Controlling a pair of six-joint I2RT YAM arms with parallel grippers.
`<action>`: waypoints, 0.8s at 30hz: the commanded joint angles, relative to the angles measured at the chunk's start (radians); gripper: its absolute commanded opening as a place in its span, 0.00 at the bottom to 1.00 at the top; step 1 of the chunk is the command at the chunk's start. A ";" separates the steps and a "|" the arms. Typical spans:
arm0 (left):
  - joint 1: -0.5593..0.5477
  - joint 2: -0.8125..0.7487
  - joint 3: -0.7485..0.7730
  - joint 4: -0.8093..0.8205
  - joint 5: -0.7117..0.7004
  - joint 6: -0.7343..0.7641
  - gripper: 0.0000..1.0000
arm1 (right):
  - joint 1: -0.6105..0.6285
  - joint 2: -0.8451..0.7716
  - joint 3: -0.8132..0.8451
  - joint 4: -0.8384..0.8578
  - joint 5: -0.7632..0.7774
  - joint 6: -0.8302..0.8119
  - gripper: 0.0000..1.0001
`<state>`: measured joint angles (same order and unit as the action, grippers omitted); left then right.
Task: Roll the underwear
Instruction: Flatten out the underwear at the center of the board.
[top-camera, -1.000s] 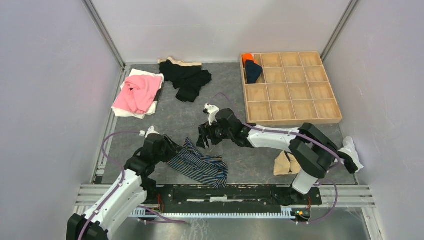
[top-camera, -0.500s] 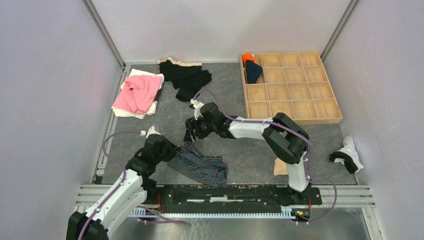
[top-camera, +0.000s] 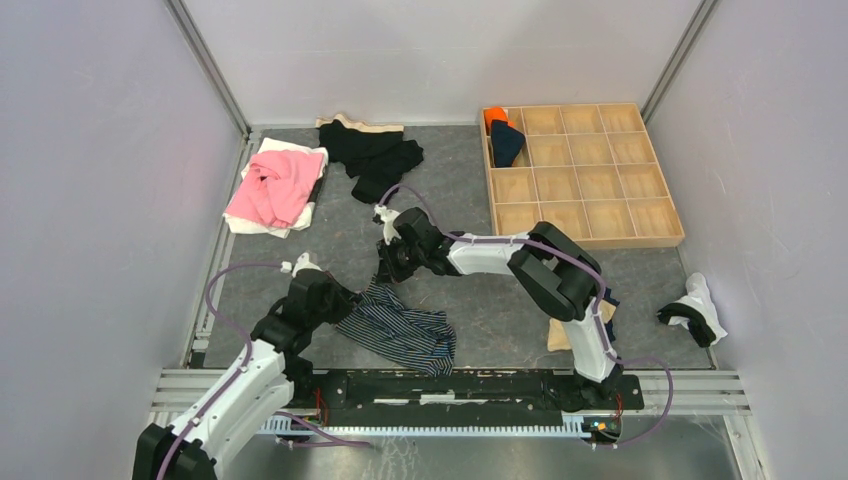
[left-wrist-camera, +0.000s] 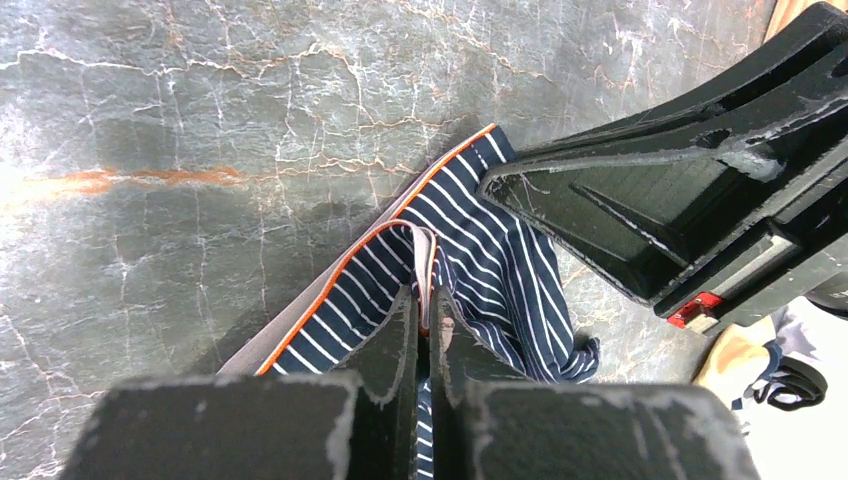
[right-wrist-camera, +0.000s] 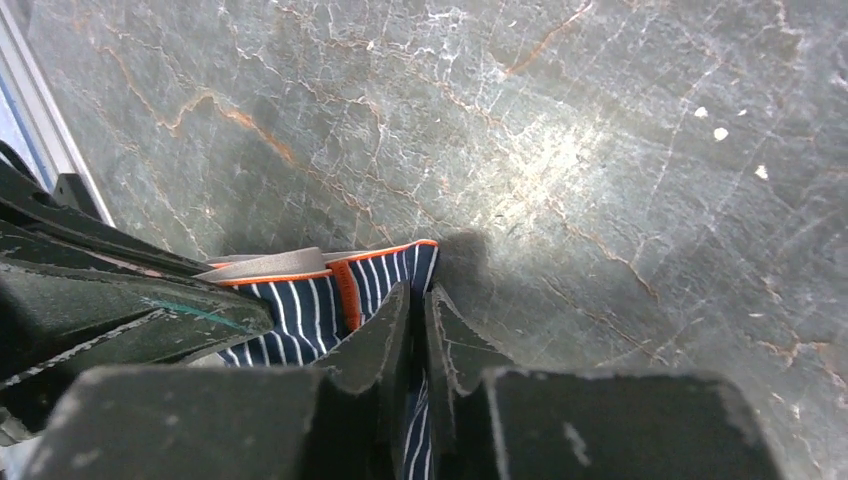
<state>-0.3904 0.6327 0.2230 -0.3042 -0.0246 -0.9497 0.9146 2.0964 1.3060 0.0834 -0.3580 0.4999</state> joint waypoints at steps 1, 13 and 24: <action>-0.005 -0.029 0.021 0.027 -0.001 -0.012 0.02 | 0.003 -0.101 -0.034 0.042 0.108 -0.061 0.05; -0.004 -0.198 0.370 -0.200 -0.123 0.105 0.02 | -0.011 -0.674 -0.289 0.016 0.479 -0.231 0.00; -0.004 -0.012 0.761 -0.368 -0.152 0.574 0.02 | -0.010 -0.992 -0.264 -0.190 0.492 -0.285 0.00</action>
<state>-0.3908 0.5461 0.8669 -0.5648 -0.1421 -0.6491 0.9031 1.1957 1.0279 -0.0273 0.1116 0.2432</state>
